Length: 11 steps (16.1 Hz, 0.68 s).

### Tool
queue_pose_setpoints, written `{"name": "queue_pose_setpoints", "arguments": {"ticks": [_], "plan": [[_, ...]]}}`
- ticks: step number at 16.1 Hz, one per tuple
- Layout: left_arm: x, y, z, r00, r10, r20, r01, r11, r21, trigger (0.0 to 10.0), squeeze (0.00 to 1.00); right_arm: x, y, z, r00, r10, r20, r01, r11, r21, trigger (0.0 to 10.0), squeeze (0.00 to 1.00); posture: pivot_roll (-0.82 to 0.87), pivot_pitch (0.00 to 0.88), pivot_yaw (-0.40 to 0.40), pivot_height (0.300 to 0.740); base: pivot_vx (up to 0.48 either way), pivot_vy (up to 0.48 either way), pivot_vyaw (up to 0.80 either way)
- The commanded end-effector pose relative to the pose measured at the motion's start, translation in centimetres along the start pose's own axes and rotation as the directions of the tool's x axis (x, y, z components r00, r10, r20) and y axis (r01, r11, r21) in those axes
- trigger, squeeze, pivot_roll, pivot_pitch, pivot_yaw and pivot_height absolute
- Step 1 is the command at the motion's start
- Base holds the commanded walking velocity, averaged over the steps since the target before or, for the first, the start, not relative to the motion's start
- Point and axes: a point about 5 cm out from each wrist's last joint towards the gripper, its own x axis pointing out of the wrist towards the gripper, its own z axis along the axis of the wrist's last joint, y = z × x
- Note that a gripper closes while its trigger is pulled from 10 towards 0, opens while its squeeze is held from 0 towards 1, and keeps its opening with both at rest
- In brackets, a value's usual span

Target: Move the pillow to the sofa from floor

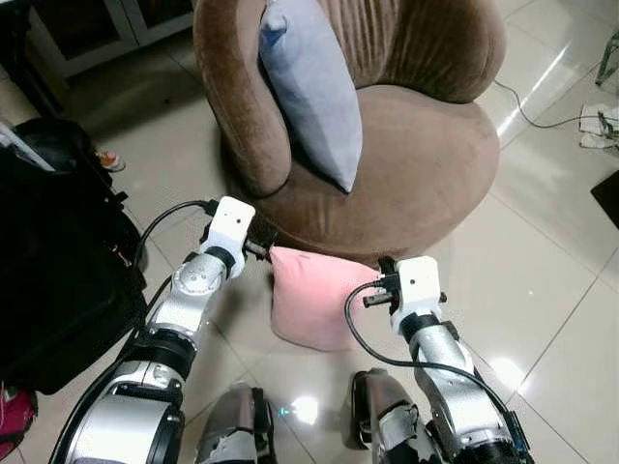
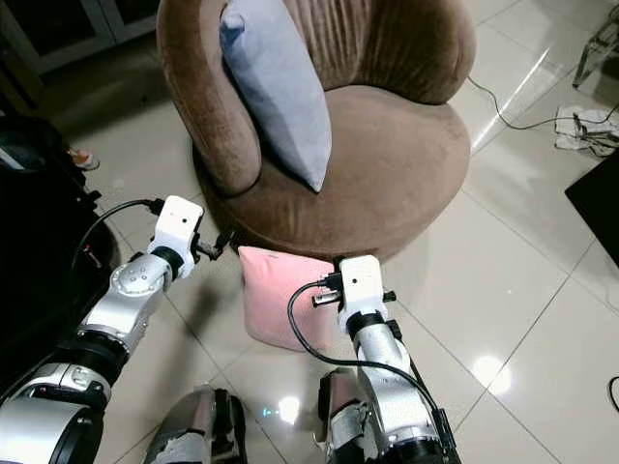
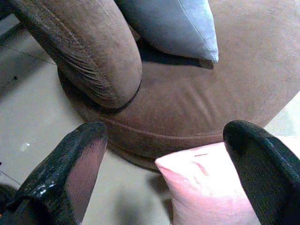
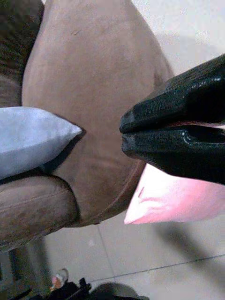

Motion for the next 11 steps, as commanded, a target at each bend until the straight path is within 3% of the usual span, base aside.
{"name": "queue_pose_setpoints", "arguments": {"ticks": [1,7,11], "plan": [[-0.06,-0.41,-0.28,1.0,-0.015,-0.007,0.015,1.0,0.004,10.0,0.0,-0.42,-0.23,-1.03,0.999,-0.019,-0.046,0.02,1.0,0.011,10.0,0.0,-0.14,0.263,-0.006,0.667,0.0,0.0,0.0],[-0.2,-0.63,-1.03,0.998,-0.035,-0.049,0.034,0.999,-0.034,10.0,0.0,-0.6,0.05,-1.39,0.998,-0.015,-0.062,0.016,1.0,0.012,10.0,0.0,-0.14,0.254,-0.002,0.607,0.0,0.0,0.0],[-0.1,-0.29,-0.69,0.998,-0.036,-0.045,0.035,0.999,-0.016,10.0,0.0,-0.49,-0.11,-1.11,0.998,-0.032,-0.044,0.033,0.999,0.014,10.0,0.0,-0.14,0.257,0.003,0.578,0.0,0.0,0.0]]}}
